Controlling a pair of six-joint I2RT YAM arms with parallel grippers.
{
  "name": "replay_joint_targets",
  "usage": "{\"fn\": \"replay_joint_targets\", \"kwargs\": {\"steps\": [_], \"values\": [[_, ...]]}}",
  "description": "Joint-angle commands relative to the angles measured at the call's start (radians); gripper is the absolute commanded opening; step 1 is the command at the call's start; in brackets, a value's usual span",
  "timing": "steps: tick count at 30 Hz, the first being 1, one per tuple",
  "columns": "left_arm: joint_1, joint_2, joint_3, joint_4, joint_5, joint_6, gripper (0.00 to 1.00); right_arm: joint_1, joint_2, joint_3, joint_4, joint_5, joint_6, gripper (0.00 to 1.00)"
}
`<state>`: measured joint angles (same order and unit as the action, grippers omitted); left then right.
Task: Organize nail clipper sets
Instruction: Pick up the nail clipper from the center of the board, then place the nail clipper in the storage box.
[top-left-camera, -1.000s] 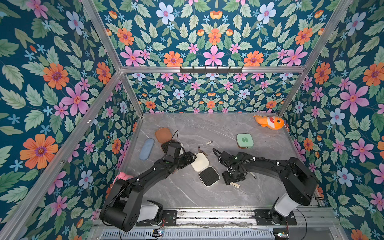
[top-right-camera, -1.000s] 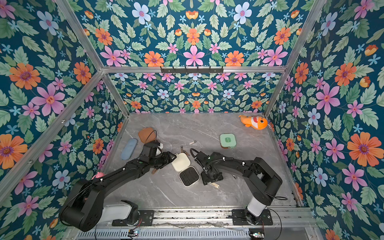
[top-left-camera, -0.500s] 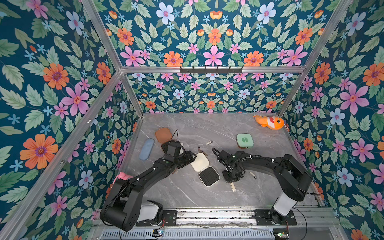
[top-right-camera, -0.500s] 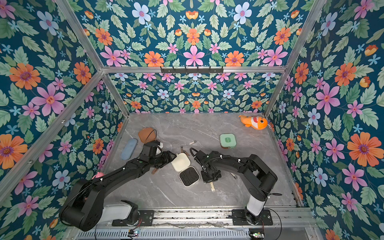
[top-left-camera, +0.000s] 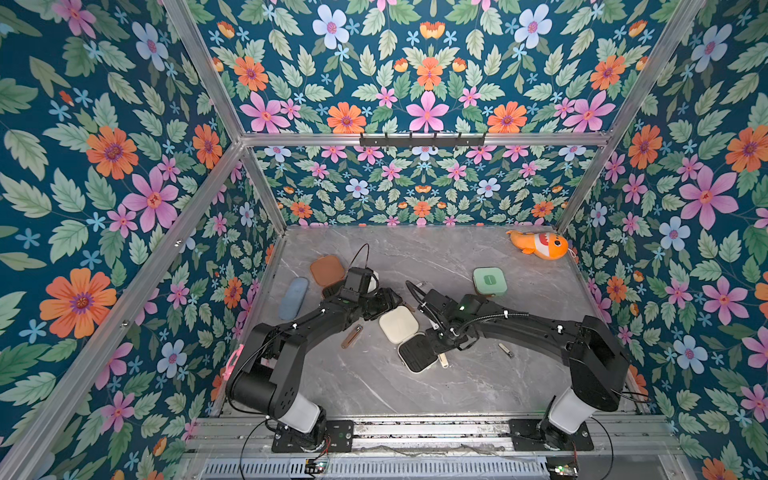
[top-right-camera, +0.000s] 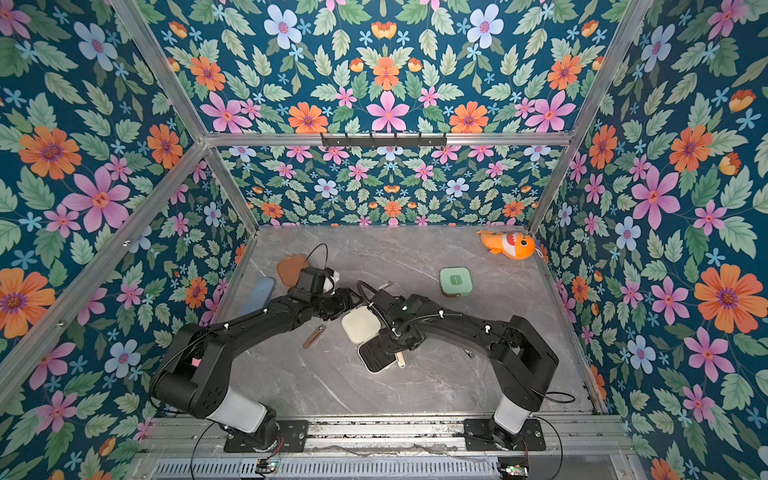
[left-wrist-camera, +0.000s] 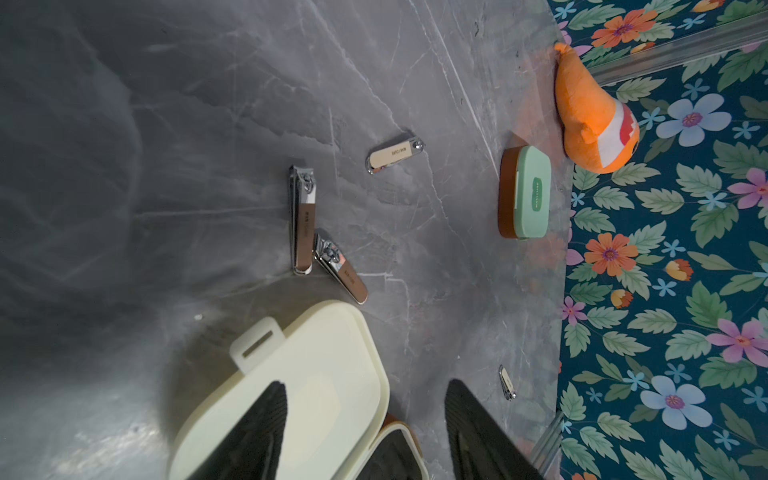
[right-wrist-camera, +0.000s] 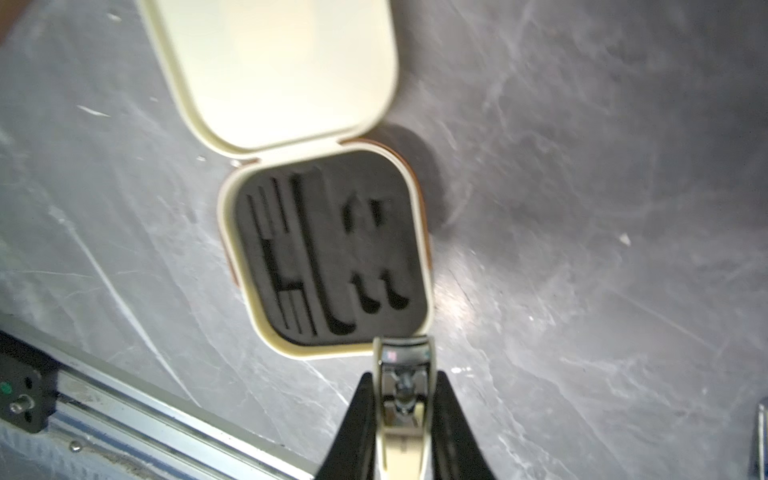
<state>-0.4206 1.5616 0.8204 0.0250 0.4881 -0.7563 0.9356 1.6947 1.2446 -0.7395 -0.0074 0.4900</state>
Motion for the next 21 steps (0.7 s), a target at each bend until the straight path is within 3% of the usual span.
{"fn": "replay_joint_targets", "kwargs": {"steps": [1, 10, 21], "values": [[-0.003, 0.024, 0.0, 0.054, 0.044, -0.014, 0.62, 0.024, 0.03, 0.03, 0.066, 0.059, -0.042, 0.12], [-0.006, 0.055, -0.04, 0.106, 0.054, -0.03, 0.62, 0.026, 0.089, 0.029, 0.244, 0.068, -0.124, 0.13], [-0.005, 0.059, -0.072, 0.122, 0.036, -0.035, 0.61, 0.025, 0.167, 0.055, 0.271, 0.014, -0.144, 0.11]]}}
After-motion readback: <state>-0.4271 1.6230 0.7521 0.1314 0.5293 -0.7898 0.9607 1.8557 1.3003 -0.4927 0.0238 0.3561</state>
